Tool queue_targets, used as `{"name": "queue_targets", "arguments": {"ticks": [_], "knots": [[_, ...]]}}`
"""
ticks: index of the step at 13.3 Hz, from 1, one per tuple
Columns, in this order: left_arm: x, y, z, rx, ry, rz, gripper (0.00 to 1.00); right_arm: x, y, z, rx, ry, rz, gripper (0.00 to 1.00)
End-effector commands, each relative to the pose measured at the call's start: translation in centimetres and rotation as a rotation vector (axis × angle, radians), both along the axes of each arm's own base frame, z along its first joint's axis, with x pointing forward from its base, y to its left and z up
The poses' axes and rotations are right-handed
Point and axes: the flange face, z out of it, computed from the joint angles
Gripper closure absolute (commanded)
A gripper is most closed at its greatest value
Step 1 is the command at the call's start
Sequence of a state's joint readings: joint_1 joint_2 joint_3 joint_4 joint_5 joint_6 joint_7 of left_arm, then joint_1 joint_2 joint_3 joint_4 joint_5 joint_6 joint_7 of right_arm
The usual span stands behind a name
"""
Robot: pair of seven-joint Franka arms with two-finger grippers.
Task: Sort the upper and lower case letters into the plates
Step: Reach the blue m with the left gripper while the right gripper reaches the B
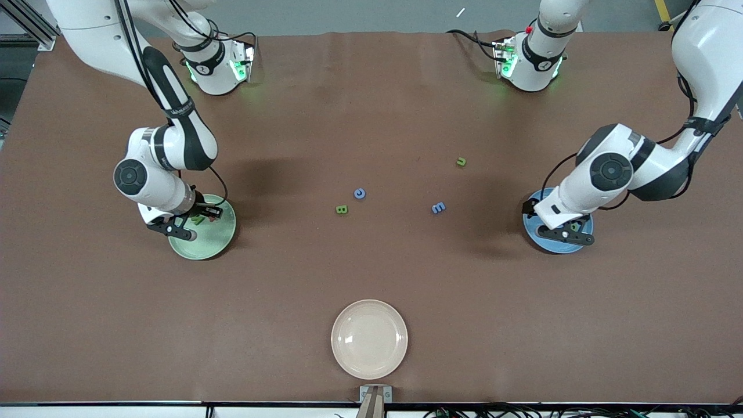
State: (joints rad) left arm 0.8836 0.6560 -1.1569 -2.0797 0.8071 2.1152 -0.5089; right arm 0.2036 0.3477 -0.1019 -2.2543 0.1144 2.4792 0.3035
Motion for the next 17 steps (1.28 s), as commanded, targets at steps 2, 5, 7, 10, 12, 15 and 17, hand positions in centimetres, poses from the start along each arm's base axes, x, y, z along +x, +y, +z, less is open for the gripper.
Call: {"name": "queue_targets", "arguments": {"ticks": [2, 5, 7, 10, 12, 15, 17], "knots": [[-1.5, -7.9, 1.0, 0.002, -0.008, 0.079, 0.00, 0.1, 1.3, 2.1, 0.017, 0.031, 0.004, 0.00], [-2.6, -14.3, 1.5, -0.033, -0.003, 0.192, 0.00, 1.5, 6.9, 6.4, 0.000, 0.076, -0.076, 0.00], [-3.2, -17.9, 1.1, -0.031, -0.011, 0.280, 0.00, 0.8, 13.2, 7.4, -0.023, 0.052, -0.162, 0.00], [-4.3, -22.1, -0.2, -0.036, -0.040, 0.494, 0.00, -1.4, 22.2, 7.9, -0.013, -0.027, -0.353, 0.00], [-4.6, -23.9, -1.1, -0.083, -0.065, 0.685, 0.00, -2.7, 25.5, 6.6, -0.020, -0.047, -0.496, 0.00], [-5.3, -25.2, -3.1, -0.100, -0.078, 0.778, 0.00, -4.8, 30.9, 3.4, -0.043, -0.059, -0.665, 0.00], [-5.6, -24.9, -4.2, -0.092, -0.078, 0.833, 0.00, -4.7, 34.0, 1.3, -0.062, -0.064, -0.741, 0.00]]}}
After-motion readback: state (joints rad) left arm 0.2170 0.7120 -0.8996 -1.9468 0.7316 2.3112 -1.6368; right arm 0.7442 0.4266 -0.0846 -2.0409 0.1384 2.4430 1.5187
